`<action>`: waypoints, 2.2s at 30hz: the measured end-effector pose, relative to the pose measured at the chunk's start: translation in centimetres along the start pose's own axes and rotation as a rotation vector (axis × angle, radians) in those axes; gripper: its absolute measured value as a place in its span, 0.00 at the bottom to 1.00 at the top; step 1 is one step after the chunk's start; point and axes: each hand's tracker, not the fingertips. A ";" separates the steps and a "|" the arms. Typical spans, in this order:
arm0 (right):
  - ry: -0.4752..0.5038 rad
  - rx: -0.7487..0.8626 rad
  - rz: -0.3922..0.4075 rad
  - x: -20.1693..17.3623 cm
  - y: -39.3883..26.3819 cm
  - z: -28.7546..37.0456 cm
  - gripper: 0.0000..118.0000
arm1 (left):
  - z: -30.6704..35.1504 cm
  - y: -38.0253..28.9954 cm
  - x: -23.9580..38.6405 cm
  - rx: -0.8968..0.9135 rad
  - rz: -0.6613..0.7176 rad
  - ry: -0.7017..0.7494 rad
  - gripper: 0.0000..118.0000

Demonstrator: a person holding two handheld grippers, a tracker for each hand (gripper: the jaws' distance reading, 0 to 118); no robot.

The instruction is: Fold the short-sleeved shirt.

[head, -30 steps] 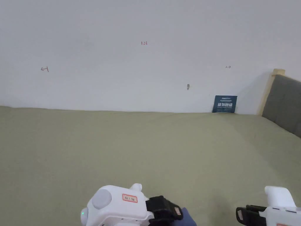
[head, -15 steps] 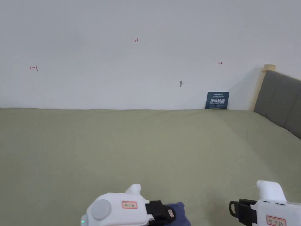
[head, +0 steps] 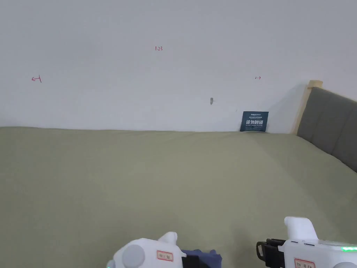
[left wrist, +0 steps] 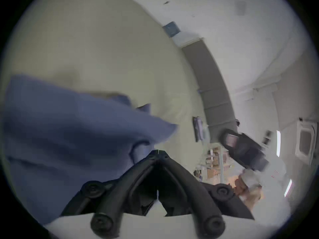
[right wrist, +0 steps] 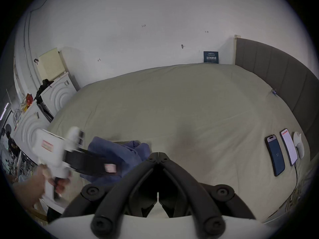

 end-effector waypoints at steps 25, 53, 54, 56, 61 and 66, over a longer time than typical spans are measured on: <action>0.219 -0.364 -0.022 -5.7 -4.2 -13.5 0.00 | 16.8 -2.5 -10.8 0.197 0.067 0.078 0.00; 0.236 -0.303 -0.020 -5.9 -4.4 -12.4 0.00 | 4.6 -0.3 -11.0 0.002 0.082 -0.007 0.18; 0.231 -0.301 -0.017 -6.0 -4.3 -12.3 0.00 | 4.8 -0.3 -10.8 0.002 0.070 -0.001 0.18; 0.208 -0.285 -0.006 -6.9 -4.0 -11.8 0.00 | 5.2 0.2 -10.7 -0.006 0.075 -0.010 0.18; 0.131 -0.109 0.084 -10.8 -2.6 -10.2 0.00 | 9.1 1.7 -11.6 0.011 0.069 -0.022 0.18; -0.006 0.212 0.153 -17.9 -1.5 -8.9 0.00 | 16.7 3.3 -14.5 0.037 0.042 0.052 0.18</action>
